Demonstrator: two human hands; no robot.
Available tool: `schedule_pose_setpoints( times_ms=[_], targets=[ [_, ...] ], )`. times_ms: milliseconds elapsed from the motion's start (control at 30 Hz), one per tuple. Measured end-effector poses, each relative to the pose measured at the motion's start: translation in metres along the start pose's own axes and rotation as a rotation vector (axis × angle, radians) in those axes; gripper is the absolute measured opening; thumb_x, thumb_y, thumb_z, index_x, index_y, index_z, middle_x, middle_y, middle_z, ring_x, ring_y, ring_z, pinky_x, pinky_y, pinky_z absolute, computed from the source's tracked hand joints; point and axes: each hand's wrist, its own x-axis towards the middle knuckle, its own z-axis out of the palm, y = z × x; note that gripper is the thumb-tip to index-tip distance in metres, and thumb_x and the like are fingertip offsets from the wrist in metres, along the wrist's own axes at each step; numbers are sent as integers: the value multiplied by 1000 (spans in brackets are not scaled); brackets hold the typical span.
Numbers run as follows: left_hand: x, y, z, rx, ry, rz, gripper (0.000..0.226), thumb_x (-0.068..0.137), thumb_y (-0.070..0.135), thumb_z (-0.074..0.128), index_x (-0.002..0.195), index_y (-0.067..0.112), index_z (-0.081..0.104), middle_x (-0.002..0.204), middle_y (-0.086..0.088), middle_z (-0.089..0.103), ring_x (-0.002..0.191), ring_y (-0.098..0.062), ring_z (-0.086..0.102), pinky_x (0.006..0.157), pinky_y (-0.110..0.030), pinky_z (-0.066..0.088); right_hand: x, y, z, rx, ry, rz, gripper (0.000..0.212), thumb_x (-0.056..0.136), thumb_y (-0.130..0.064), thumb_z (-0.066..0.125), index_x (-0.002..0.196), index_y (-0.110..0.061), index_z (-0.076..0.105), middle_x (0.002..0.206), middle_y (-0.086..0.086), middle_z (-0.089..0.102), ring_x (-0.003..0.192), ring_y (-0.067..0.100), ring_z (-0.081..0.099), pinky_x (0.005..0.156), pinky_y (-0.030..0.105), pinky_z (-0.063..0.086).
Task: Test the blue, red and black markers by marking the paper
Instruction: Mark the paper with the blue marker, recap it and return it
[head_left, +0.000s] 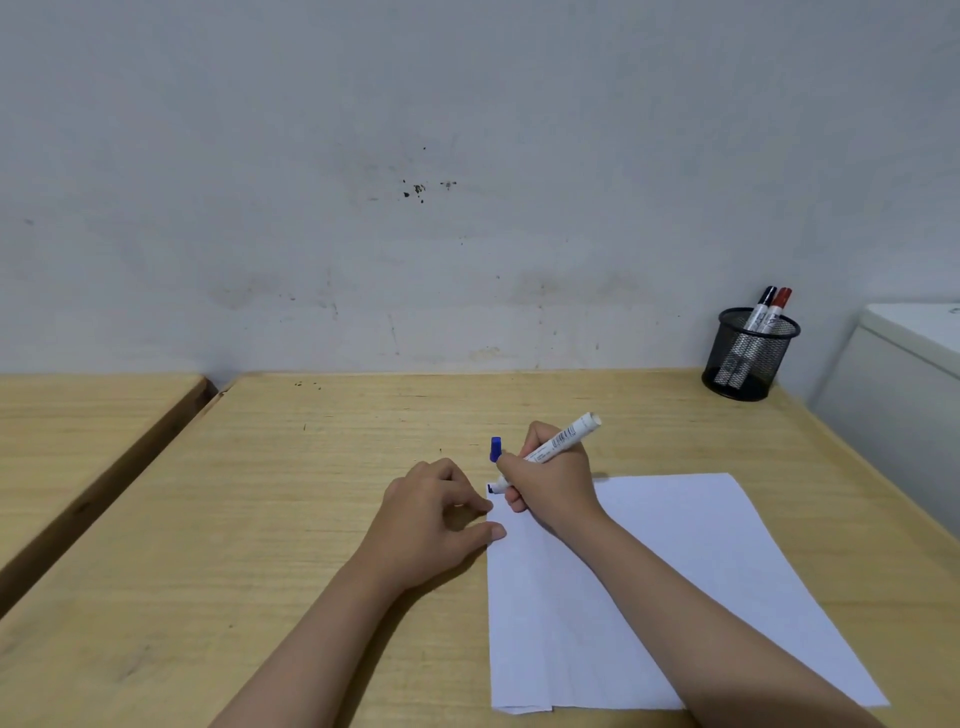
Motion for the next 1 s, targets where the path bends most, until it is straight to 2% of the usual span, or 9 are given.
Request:
schedule_pose_setpoints(
  times_ms=[133,233,400,500,633,700,767,900,1000],
  targets=[
    [-1,0,-1,-24,12,20,38,61,61,63,83,32,72,85,14,62,88,-5,55,82,-36,48,0,0,-2,26,17,2,33,73,1,62,57,-13,37,47,5,49,33,14,51,42,25,41],
    [-1,0,0,-24,18,33,37,63,61,61,83,31,71,84,14,62,88,-5,55,82,-36,48,1,1,-5,125,110,-2,30,77,-6,68,62,-11,43,55,11,61,40,14,59,45,28,49],
    [3,1,2,-54,-1,-3,22,67,51,64,72,30,67,84,10,59,85,-7,57,80,-35,49,5,-1,-10,398,195,51,25,77,-17,75,74,-9,52,66,10,67,52,14,64,61,31,58],
    [16,6,2,-75,3,-45,17,71,42,66,67,26,60,84,8,55,77,-10,58,73,-35,52,4,-4,-12,435,177,44,23,76,-20,76,80,-10,55,72,7,69,58,13,63,59,26,55],
    [39,11,7,-165,168,-109,9,83,21,59,89,22,52,95,7,55,78,-15,58,65,-26,50,2,-9,-20,409,151,32,23,74,-23,78,87,-12,63,71,3,66,50,11,56,47,24,47],
    [48,14,10,-182,139,-96,27,85,16,58,109,26,53,106,8,55,83,-13,58,66,-15,44,3,-10,-24,437,133,26,18,73,-19,79,85,-16,65,70,3,64,45,10,53,45,24,44],
    [58,15,12,-148,73,-99,35,85,12,57,117,26,56,108,3,57,83,-13,58,70,-16,45,2,-12,-28,471,117,5,16,73,-13,78,83,-18,67,69,1,64,43,10,50,44,24,44],
    [70,19,13,-100,41,-142,23,82,1,57,99,13,68,94,-6,70,73,-8,59,65,-6,41,-3,-18,-33,469,74,-62,15,76,-8,74,90,-14,70,64,0,63,43,10,48,43,24,45],
    [71,26,5,-403,145,-232,17,80,4,64,90,16,70,85,-6,70,79,-15,65,70,-15,47,-6,-24,-35,445,47,-132,12,81,-7,68,89,-15,73,66,4,63,44,13,47,43,27,44]
  ],
)
